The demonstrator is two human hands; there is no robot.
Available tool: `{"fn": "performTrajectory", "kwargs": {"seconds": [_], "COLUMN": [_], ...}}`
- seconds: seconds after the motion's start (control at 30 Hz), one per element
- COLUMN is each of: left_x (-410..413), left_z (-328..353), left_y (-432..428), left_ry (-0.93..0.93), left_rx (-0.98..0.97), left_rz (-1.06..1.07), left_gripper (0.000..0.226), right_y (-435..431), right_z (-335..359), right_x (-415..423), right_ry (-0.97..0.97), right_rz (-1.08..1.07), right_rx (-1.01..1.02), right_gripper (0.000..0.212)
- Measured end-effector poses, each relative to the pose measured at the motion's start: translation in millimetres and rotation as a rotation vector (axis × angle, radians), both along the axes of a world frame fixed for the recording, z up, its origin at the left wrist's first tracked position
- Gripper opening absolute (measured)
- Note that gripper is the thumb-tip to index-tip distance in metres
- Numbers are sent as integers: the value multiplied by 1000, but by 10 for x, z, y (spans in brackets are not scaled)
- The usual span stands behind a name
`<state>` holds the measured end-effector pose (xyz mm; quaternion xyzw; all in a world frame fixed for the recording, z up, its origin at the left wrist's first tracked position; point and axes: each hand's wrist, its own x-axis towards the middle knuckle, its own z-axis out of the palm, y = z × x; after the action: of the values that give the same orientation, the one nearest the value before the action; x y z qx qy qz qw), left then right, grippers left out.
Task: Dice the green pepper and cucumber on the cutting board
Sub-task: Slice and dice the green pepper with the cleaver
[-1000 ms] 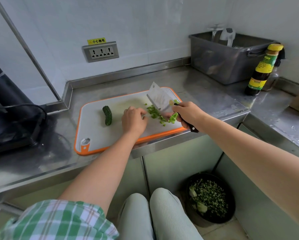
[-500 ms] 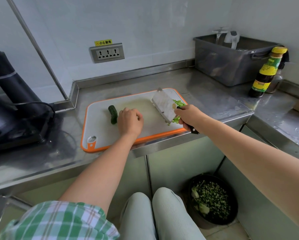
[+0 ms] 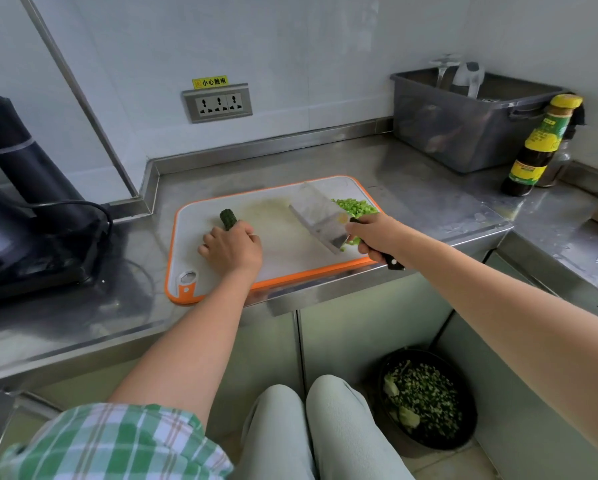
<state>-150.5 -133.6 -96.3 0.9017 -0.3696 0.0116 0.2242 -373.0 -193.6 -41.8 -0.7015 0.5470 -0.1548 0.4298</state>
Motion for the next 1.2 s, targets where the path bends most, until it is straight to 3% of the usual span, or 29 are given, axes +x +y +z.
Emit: {"fn": "performTrajectory", "kwargs": {"seconds": [0.1,0.2,0.3,0.47,0.63,0.73,0.93,1.2], "left_x": [12,14,3,-83,-203,-245,-211,-185], "left_z": [10,23,44,76,142,199,208,185], "left_y": [-3,-12,0,75,163,236,388,432], "left_ry": [-26,-49,-49,11,109,156,214,226], "left_rx": [-18,-20,-43,-117,-210,-225,-217,-244], "left_rz": [-19,-28,-47,-159,-234,-264,-282,-232], "left_gripper": [25,27,27,25,19,19,26,28], "right_y": [-48,89,199,90,185,286,209,276], "right_z": [2,23,23,31,98,109,59,82], "right_x": [-62,-57,-11,-9,104,161,113,189], "right_ry": [-23,-87,-17,49,-142,-56,65,-117], "right_rz": [-52,66,155,-67,14,76,-89,-14], "right_rx": [-65,-37,-49,-140,-52,14,-87,-79], "right_gripper": [23,23,24,18,20,24,24,20]}}
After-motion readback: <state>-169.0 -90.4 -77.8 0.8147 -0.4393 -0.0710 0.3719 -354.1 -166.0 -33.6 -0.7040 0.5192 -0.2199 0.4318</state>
